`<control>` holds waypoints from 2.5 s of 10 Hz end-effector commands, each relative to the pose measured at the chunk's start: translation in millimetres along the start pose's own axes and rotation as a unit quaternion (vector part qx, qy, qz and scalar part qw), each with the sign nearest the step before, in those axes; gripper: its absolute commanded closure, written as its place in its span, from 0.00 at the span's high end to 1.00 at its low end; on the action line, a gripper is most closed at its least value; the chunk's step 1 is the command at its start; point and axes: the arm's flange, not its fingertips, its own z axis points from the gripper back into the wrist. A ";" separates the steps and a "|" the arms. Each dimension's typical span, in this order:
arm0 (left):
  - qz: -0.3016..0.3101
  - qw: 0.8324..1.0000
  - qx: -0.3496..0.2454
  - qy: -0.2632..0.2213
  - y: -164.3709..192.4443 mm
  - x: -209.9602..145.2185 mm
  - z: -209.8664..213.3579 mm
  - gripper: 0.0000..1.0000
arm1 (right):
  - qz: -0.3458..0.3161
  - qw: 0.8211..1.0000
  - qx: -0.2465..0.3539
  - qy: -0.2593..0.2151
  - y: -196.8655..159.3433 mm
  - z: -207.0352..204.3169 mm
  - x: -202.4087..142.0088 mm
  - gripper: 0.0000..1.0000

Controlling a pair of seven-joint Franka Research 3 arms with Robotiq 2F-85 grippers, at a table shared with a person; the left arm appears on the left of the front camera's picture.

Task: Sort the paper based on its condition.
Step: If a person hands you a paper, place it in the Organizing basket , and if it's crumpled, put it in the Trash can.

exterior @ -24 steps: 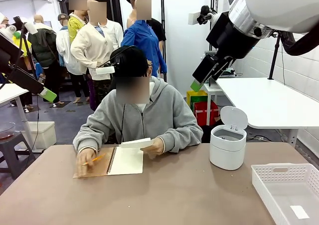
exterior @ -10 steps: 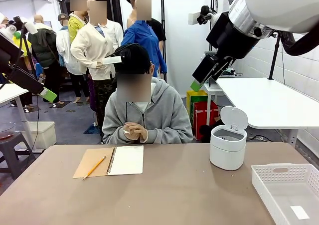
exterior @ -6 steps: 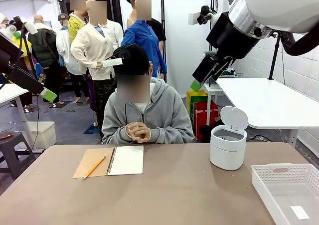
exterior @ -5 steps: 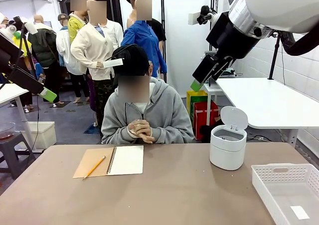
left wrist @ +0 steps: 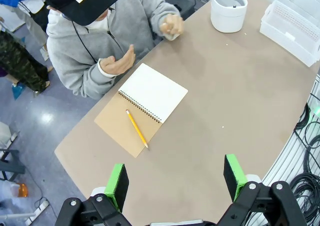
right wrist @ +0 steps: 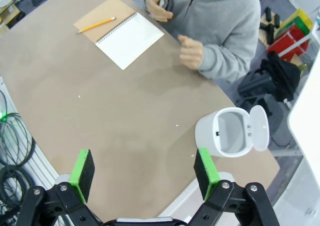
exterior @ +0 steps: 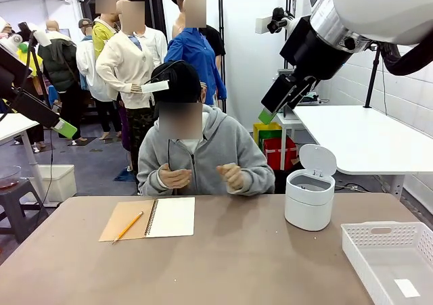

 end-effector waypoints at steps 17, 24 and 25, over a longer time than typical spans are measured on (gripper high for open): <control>0.000 1.000 -0.001 -0.003 -0.3 -0.2 1.3 1.00 | 0.002 1.000 0.001 0.001 -1.3 -1.8 -0.4 1.00; 0.000 1.000 -0.001 -0.003 -0.3 -0.2 1.3 1.00 | -0.046 0.997 0.003 0.068 -10.4 -54.1 7.6 1.00; 0.000 1.000 -0.001 -0.003 -0.3 -0.2 1.3 1.00 | -0.054 0.994 -0.001 0.090 -14.7 -73.1 8.5 1.00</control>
